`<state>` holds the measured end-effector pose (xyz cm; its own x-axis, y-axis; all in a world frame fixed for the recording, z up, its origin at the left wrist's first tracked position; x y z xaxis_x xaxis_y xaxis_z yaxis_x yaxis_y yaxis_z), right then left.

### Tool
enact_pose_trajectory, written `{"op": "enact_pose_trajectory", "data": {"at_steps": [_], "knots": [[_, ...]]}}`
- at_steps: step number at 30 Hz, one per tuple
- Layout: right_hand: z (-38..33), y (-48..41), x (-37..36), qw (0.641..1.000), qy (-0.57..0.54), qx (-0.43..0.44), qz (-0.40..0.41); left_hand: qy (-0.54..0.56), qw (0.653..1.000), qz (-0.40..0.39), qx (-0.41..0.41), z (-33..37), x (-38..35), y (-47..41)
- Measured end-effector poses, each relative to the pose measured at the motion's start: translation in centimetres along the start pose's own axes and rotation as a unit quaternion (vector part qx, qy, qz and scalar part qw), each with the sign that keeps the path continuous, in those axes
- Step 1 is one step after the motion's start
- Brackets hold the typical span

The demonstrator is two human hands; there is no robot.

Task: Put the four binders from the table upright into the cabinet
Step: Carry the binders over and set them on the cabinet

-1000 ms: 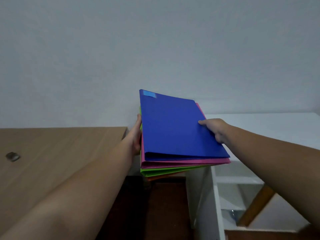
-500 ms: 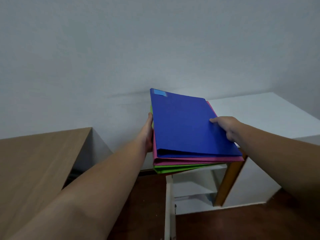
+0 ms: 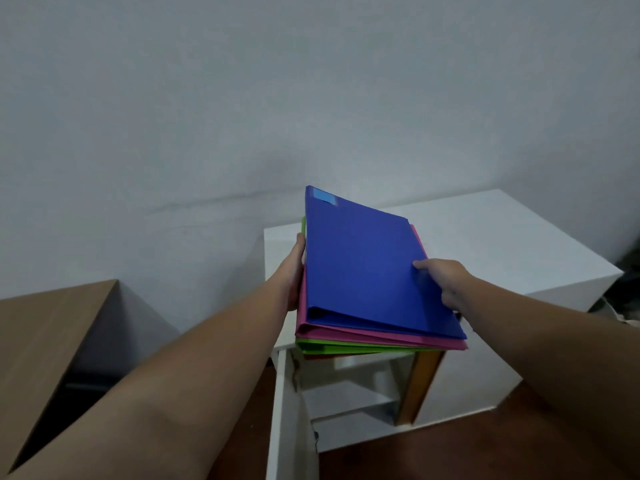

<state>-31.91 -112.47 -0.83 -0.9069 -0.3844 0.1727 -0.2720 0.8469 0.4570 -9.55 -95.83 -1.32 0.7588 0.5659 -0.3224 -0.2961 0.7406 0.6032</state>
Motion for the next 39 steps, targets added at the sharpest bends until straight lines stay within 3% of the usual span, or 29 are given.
{"op": "enact_pose_trajectory", "data": {"at_steps": [12,19,23,29,39], "knots": [[-3.7,-14.9,2.4,0.997,0.009,0.000,-0.081,0.055,0.997,0.051,-0.018,2.2,-5.6,-10.1],[-3.8,-19.2,2.2,0.991,0.024,0.002,-0.128,0.064,0.993,0.092,-0.020,2.3,-6.8,-13.1],[-3.6,-19.7,1.2,0.979,0.090,0.066,-0.172,0.068,0.991,0.112,-0.018,2.5,-6.7,-13.6],[-3.0,-19.7,0.7,0.969,0.127,0.131,-0.167,0.067,0.985,0.156,-0.043,2.0,-6.1,-13.3],[-2.8,-21.1,2.4,0.978,0.129,0.118,-0.118,-0.100,0.975,0.150,-0.129,4.0,-10.1,-12.1]]}}
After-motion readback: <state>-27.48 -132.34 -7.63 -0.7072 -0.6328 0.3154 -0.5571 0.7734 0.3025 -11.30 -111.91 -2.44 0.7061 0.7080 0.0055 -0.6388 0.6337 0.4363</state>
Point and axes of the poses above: each hand's wrist, its own y-axis away from the middle knuckle, its own x-axis out of the back of the hand, z = x × y, the point moved 4 cm from there along -y, towards the middle knuckle, and after that the axes turned 4 degrees about x, right-handed, at the moved point
